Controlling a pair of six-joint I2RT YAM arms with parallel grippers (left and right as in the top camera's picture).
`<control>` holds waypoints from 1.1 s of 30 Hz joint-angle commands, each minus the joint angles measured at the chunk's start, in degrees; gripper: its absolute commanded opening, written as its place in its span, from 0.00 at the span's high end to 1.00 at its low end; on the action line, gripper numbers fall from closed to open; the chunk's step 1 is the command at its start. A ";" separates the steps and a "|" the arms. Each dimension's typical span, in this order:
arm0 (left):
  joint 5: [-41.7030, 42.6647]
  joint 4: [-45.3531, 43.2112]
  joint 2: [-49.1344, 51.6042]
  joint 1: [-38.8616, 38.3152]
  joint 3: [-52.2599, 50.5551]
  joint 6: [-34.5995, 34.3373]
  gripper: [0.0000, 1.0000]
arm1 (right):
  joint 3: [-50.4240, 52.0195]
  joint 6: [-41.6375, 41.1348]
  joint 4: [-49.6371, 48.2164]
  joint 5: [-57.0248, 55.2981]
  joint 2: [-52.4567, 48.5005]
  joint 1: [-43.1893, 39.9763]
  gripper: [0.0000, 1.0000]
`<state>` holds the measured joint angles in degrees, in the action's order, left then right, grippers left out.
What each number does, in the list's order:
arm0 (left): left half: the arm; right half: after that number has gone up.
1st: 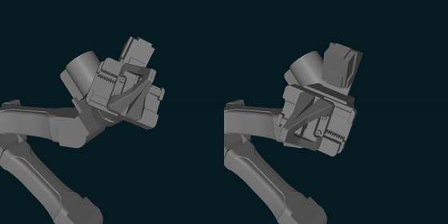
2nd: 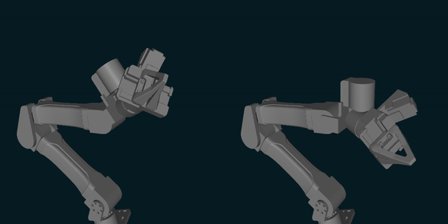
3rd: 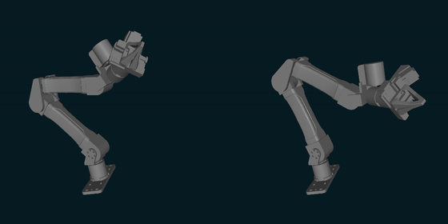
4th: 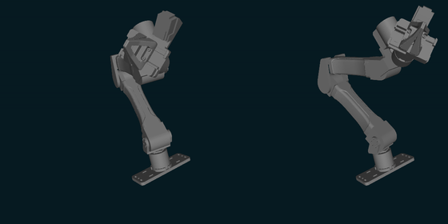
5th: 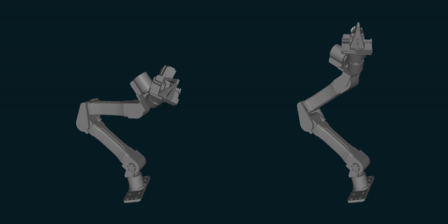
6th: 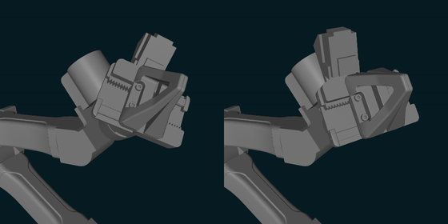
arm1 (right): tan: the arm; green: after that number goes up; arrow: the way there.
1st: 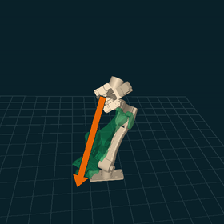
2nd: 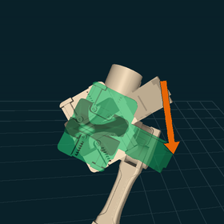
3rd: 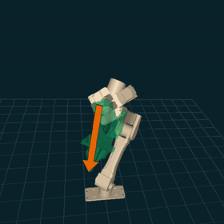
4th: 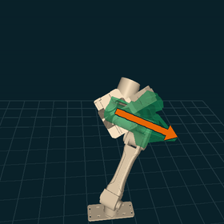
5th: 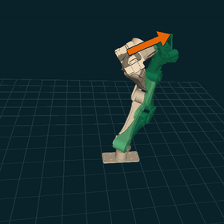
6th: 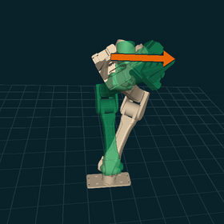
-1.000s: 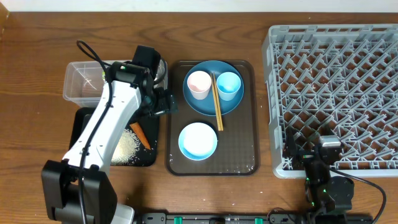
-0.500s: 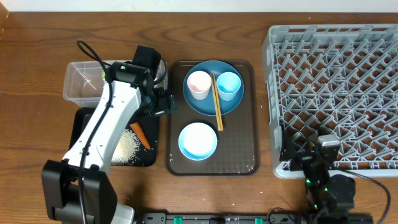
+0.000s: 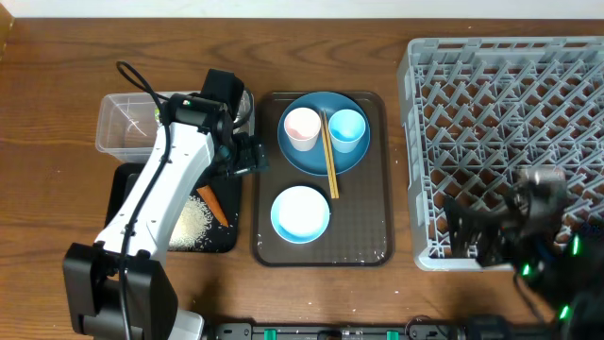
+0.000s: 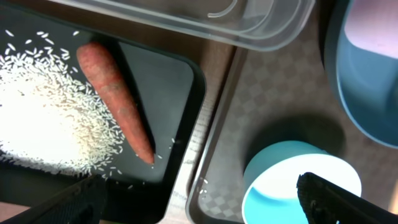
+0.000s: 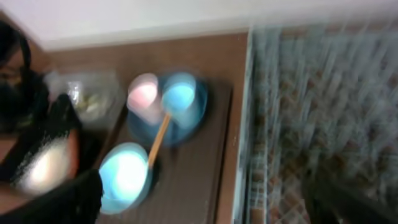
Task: Sort waste into correct bins and load items into the dishwasher rack
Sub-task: 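Reach the right gripper over the blue plate toward the chopsticks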
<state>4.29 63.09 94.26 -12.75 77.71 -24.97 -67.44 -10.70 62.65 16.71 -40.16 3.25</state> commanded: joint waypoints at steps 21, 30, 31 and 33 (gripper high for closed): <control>-0.50 0.26 -1.03 0.20 0.37 0.94 0.01 | -29.14 -5.95 14.88 5.31 -53.05 11.91 0.67; -0.50 0.26 -1.03 0.20 0.37 0.94 0.01 | -29.14 -10.45 10.10 -0.79 -63.65 22.03 0.76; -0.50 0.26 -1.03 0.20 0.37 0.94 0.01 | -29.14 -10.97 9.88 -1.44 -64.78 22.71 0.76; -0.50 0.26 -1.03 0.20 0.37 0.94 0.01 | -29.14 -11.56 9.27 -1.97 -66.88 23.74 0.76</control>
<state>4.29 63.02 94.26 -12.75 77.71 -24.99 -95.59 -19.64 72.31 17.47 -104.81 25.67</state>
